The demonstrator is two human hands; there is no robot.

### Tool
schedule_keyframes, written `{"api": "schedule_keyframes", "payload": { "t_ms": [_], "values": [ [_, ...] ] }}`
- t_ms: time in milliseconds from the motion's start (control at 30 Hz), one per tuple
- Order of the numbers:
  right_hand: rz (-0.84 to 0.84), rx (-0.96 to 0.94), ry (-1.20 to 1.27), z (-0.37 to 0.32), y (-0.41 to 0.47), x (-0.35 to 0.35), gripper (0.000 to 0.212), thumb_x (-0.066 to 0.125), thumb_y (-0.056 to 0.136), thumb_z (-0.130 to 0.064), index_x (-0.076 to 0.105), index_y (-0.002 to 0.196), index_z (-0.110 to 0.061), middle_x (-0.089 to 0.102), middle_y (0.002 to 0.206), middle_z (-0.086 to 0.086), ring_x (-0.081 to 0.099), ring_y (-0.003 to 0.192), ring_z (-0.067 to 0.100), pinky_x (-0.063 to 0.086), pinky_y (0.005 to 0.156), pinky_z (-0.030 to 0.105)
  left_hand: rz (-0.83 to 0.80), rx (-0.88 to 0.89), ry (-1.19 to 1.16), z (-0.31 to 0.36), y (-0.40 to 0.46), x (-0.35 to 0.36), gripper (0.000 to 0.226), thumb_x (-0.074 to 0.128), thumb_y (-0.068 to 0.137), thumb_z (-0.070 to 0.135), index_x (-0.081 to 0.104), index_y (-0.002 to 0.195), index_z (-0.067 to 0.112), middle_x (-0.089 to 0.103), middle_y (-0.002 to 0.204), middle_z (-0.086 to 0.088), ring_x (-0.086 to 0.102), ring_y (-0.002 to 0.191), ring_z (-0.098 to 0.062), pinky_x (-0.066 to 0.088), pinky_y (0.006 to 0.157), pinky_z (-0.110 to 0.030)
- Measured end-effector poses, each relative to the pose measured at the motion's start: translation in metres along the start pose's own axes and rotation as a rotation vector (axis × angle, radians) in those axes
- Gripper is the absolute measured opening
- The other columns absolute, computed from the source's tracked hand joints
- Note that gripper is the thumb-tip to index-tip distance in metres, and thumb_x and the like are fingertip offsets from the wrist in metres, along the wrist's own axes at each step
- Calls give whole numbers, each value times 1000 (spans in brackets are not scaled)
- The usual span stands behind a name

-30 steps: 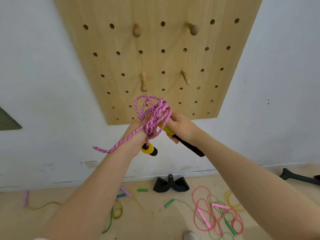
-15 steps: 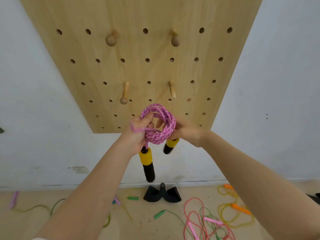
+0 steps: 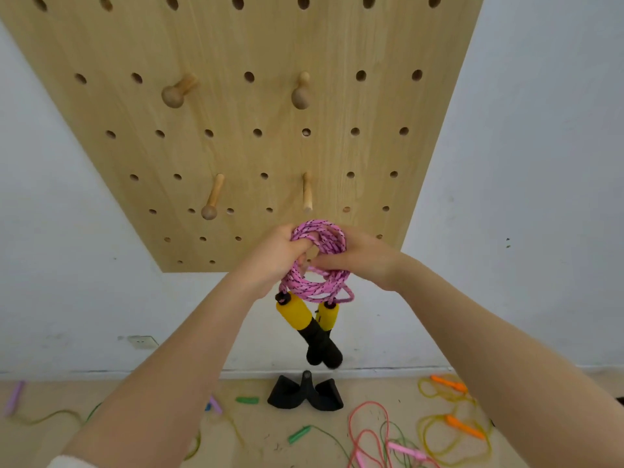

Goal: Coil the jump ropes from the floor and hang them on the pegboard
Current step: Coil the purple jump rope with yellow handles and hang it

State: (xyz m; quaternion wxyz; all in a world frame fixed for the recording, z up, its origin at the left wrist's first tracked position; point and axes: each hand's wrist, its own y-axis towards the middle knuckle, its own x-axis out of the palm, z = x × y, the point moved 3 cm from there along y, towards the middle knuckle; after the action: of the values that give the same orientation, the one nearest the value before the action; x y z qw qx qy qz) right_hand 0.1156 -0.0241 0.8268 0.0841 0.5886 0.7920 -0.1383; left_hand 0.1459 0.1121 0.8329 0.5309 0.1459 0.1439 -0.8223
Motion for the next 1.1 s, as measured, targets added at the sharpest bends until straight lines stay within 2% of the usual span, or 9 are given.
{"api": "schedule_keyframes", "payload": {
  "t_ms": [167,267,333,400,533,633,733,900,1100],
  "values": [
    [-26,-25,44,-2,-5,-25,16,54,91,-7,65,85,-17,66,70,-5,61,67,6,48,68,18,-176,-66,-250,-2,0,-5,17,48,94,6,59,106,11,42,47,9,42,46,-5,40,59,-22],
    [-131,-117,441,-12,-5,-33,27,45,94,-3,67,81,-14,68,69,-3,65,64,7,51,60,18,-219,31,-519,12,-2,-6,8,47,90,10,54,91,7,46,49,8,51,51,-6,45,61,-24],
    [-190,-208,618,-21,2,-35,10,58,88,-13,66,83,-12,66,66,-5,67,68,8,53,64,21,-210,122,-705,24,1,-11,14,46,84,18,53,86,5,54,54,7,61,63,-10,52,71,-27],
    [-258,-237,740,-41,10,-34,33,78,72,-29,57,88,-7,57,59,-8,61,57,7,50,58,19,-197,189,-863,37,3,-15,18,42,83,24,51,80,9,58,55,6,63,68,-12,54,74,-27],
    [-215,-285,532,-81,24,-42,17,80,69,-27,70,78,-17,41,51,-10,36,40,1,31,40,11,-106,225,-996,62,8,-24,23,42,86,33,46,71,16,37,43,10,46,47,-6,43,48,-17],
    [48,-356,112,-115,27,-53,11,62,86,-7,60,96,-13,45,59,-2,37,42,6,32,42,17,23,234,-907,79,18,-41,32,39,96,34,46,69,18,28,43,10,36,44,-6,39,47,-17],
    [257,-482,-12,-144,28,-62,11,59,90,-13,54,99,-9,56,66,6,41,45,9,36,44,20,128,352,-641,107,28,-66,29,39,99,31,48,76,16,34,47,10,42,51,-8,41,61,-22],
    [362,-443,-132,-164,49,-86,18,56,92,-15,47,106,-10,60,51,-12,50,44,1,40,45,13,106,377,-323,127,65,-96,22,40,99,34,54,91,19,45,55,13,49,66,-11,40,70,-31],
    [398,-365,-407,-150,76,-100,18,53,94,-18,40,106,-18,62,72,-6,53,49,-3,41,51,12,190,347,-179,121,98,-91,23,43,97,31,57,111,18,56,72,11,54,74,-4,45,85,-36]
  ]
}}
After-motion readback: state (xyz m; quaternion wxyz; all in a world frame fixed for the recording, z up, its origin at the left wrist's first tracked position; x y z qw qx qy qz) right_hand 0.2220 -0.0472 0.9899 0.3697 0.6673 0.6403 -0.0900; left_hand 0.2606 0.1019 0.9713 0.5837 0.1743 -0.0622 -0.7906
